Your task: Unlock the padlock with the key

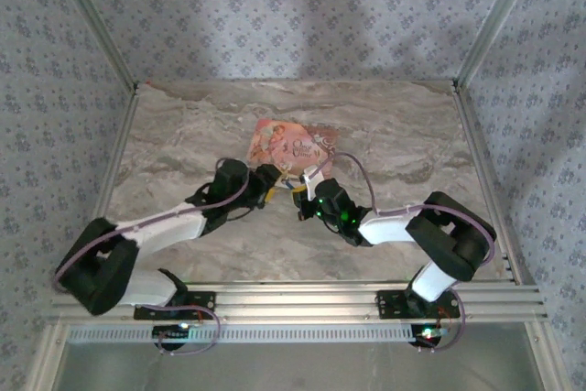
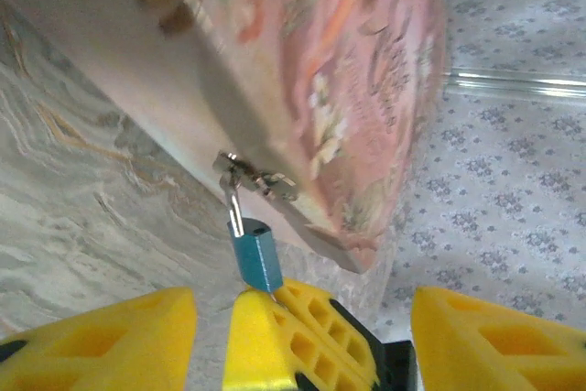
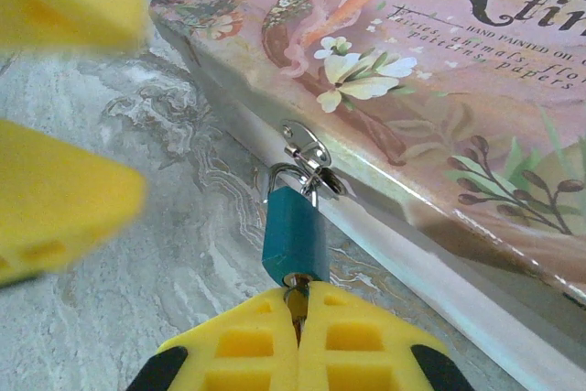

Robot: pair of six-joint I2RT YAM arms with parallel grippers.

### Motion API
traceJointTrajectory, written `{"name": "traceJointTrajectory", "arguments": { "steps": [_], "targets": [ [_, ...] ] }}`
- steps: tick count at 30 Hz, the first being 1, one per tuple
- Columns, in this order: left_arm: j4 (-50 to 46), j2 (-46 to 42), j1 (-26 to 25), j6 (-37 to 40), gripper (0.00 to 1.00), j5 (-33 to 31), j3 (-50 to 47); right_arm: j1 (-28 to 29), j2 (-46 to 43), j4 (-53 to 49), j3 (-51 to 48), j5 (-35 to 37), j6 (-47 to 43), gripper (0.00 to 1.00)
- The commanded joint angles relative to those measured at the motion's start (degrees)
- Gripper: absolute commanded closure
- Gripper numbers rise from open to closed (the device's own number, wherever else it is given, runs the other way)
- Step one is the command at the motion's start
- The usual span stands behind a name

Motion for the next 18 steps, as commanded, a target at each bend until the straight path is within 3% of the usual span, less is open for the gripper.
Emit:
{"name": "traceJointTrajectory", "arguments": {
  "steps": [1,5,8,13,18],
  "targets": [
    [-12.8,-6.7,2.8,9.2,0.3,-3.9,1.9,-0.1,0.6,-0.6,1.3,-1.8,1.7,1.0],
    [-21.2,-12.2,10.1,18.9,0.19,-3.2,4.2,-0.6,0.0,-0.6,1.2,-3.1,3.8,1.0],
    [-25.1,-11.8,16.5,26.9,0.1,0.4,7.3,-1.0,-0.3,-1.1,1.2,-4.1,6.1,1.0],
    [-20.0,-2.8,25.3,33.0,0.04,17.5,12.2,-1.4,-0.2,-1.2,1.1,-5.0,9.0,1.0],
    [-23.0,9.8,26.3,42.8,0.03,24.1,22.2,-1.5,0.1,-1.4,1.3,-5.0,9.6,1.0]
  ]
}}
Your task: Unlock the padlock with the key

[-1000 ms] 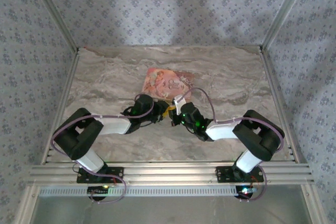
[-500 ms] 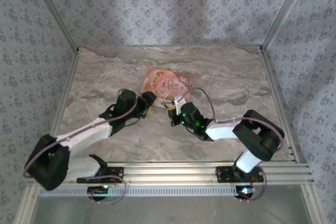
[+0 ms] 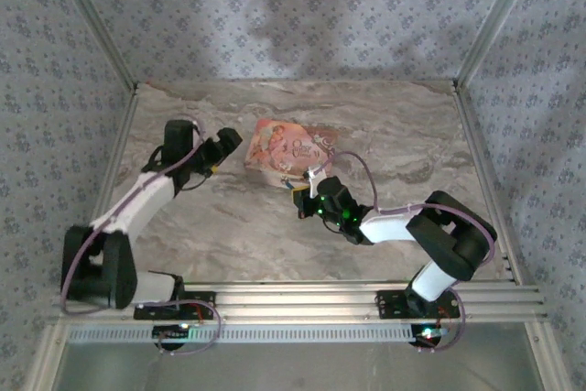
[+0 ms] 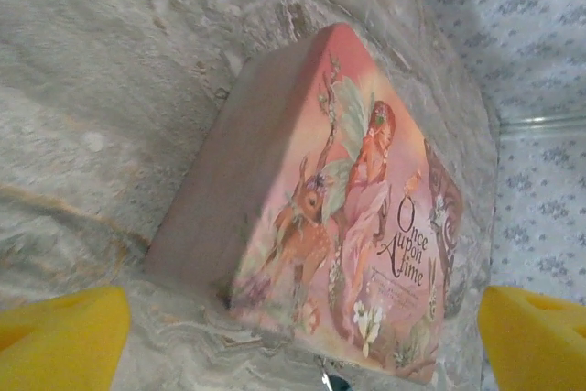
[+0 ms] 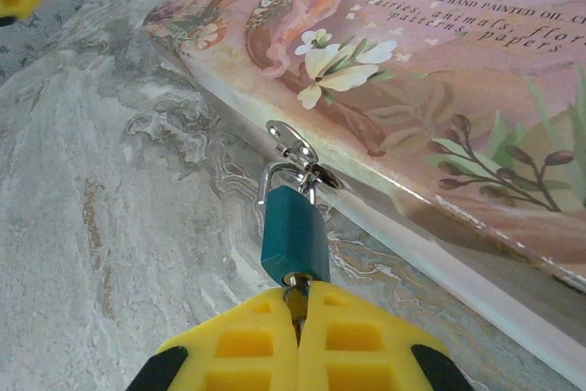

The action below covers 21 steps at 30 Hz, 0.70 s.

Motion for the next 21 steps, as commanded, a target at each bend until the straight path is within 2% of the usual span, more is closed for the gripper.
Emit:
{"name": "traceJointTrajectory", "arguments": {
  "steps": [1,6,11,15,21],
  "targets": [
    [-2.7,6.9,0.2,9.5,0.03,8.3,6.4,-0.1,0.2,-1.4,1.4,-1.5,2.0,1.0],
    [-0.9,16.6,0.1,10.2,0.07,9.7,10.9,-0.1,0.2,-2.0,1.6,-2.0,2.0,1.0],
    [0.5,20.5,-1.5,10.5,0.12,8.5,11.0,-0.1,0.3,-2.6,1.8,-2.7,2.5,1.0],
    [3.4,22.5,-2.8,7.2,0.28,9.2,8.7,-0.7,0.4,-2.5,1.7,-4.2,4.9,1.0],
    [10.2,22.0,-3.9,-1.0,0.46,6.3,1.1,-2.3,0.3,-3.8,1.5,-7.9,10.0,1.0]
  ]
}}
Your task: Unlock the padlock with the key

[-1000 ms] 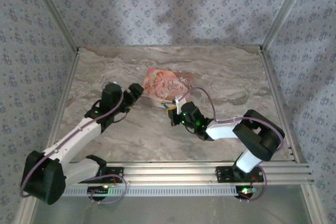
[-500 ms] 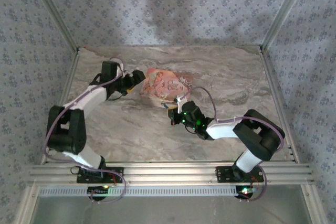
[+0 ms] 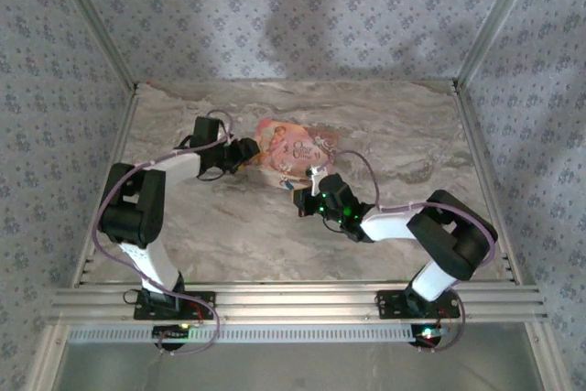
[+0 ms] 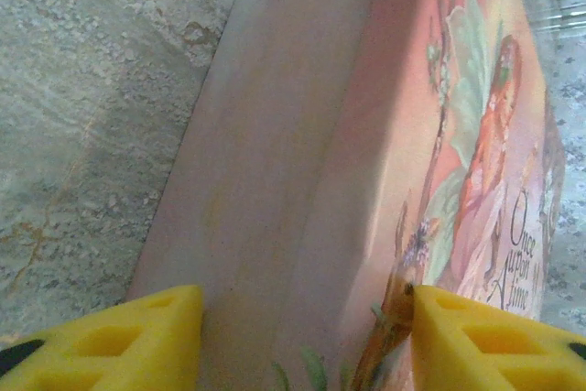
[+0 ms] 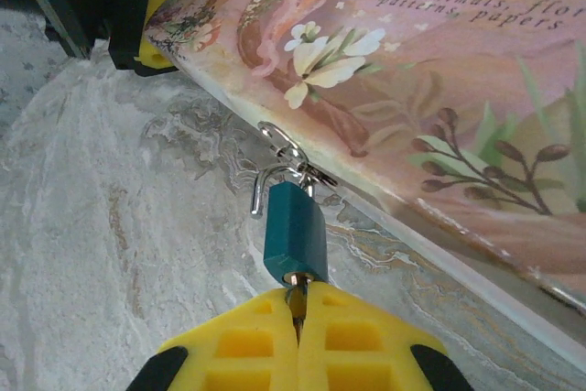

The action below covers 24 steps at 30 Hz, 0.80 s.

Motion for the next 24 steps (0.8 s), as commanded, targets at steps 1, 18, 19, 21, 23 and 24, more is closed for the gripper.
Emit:
{"name": "traceJointTrajectory", "arguments": {
  "steps": [1,18,19,21,23,24],
  "targets": [
    [3.0,-0.2,-1.5,-6.7,0.49,-2.2,-5.8,-1.0,0.3,-2.6,1.0,-3.8,4.6,1.0],
    [17.6,-10.2,-11.0,-28.4,0.56,-16.8,-24.3,-6.2,-0.1,-1.7,-1.9,-8.1,15.0,1.0],
    [17.7,-10.8,-11.7,-29.2,0.56,-18.0,-24.9,-6.5,0.0,-1.6,-2.1,-8.4,15.6,1.0],
    [17.7,-12.2,-12.8,-30.5,0.56,-19.7,-26.0,-7.1,0.1,-1.0,-2.6,-9.1,17.0,1.0],
    [17.1,-13.3,-13.4,-31.3,0.56,-20.5,-26.6,-7.9,0.6,-0.3,-3.1,-10.2,18.3,1.0],
    [16.9,-13.7,-13.6,-31.6,0.56,-20.7,-26.7,-8.3,0.9,0.2,-3.3,-11.0,18.8,1.0]
  ]
}}
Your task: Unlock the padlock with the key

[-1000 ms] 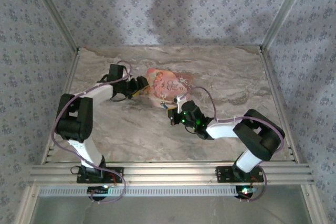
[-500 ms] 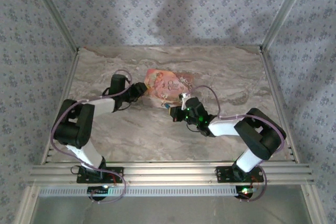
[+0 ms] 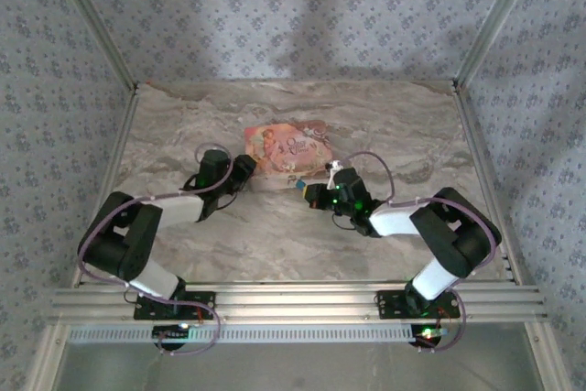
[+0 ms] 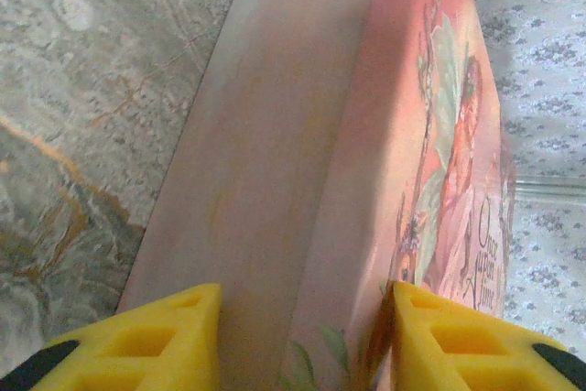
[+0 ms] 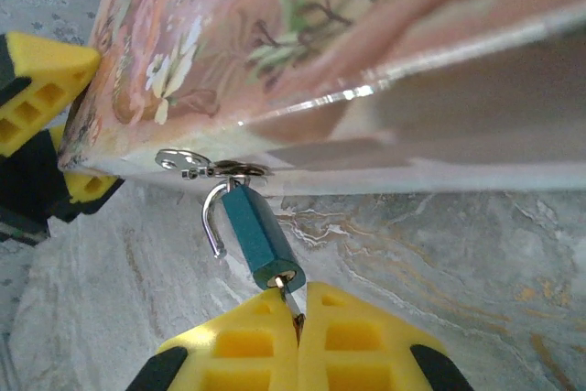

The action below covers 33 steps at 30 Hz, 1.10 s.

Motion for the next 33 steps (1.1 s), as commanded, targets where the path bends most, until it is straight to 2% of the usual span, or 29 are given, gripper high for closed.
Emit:
{"name": "traceJointTrajectory", "arguments": {
  "steps": [1,9,10,13,19,24,28,33],
  "targets": [
    [-8.7,-0.4,-3.4,-4.4,0.56,3.5,-2.7,-0.8,1.6,0.7,-0.9,-3.5,4.1,1.0],
    [-9.7,-1.6,-4.8,-4.9,0.56,2.3,-2.8,-2.2,4.8,2.8,-0.4,-7.2,6.4,1.0],
    [-9.9,-1.7,-4.8,-4.9,0.56,2.2,-2.7,-2.1,4.5,2.1,-0.3,-7.1,6.0,0.94],
    [-10.4,-1.8,-4.8,-4.4,0.55,2.3,-2.4,-2.1,3.4,0.5,-0.1,-6.6,4.9,0.85],
    [-11.3,-2.2,-4.8,-4.2,0.55,2.0,-2.5,-3.0,2.3,-0.3,-0.7,-6.2,4.3,0.75],
    [-12.1,-3.3,-4.9,-4.1,0.55,2.0,-3.1,-4.3,-1.6,-4.2,-1.1,-6.0,-0.8,0.63],
    [-12.8,-4.9,-5.6,-4.1,0.54,1.7,-4.0,-6.7,-4.3,-2.7,-1.8,-9.8,-6.5,0.51],
    [-13.5,-6.5,-6.7,-4.5,0.54,0.9,-5.2,-9.4,-2.8,4.9,-1.7,-16.3,-9.3,0.39]
  ]
}}
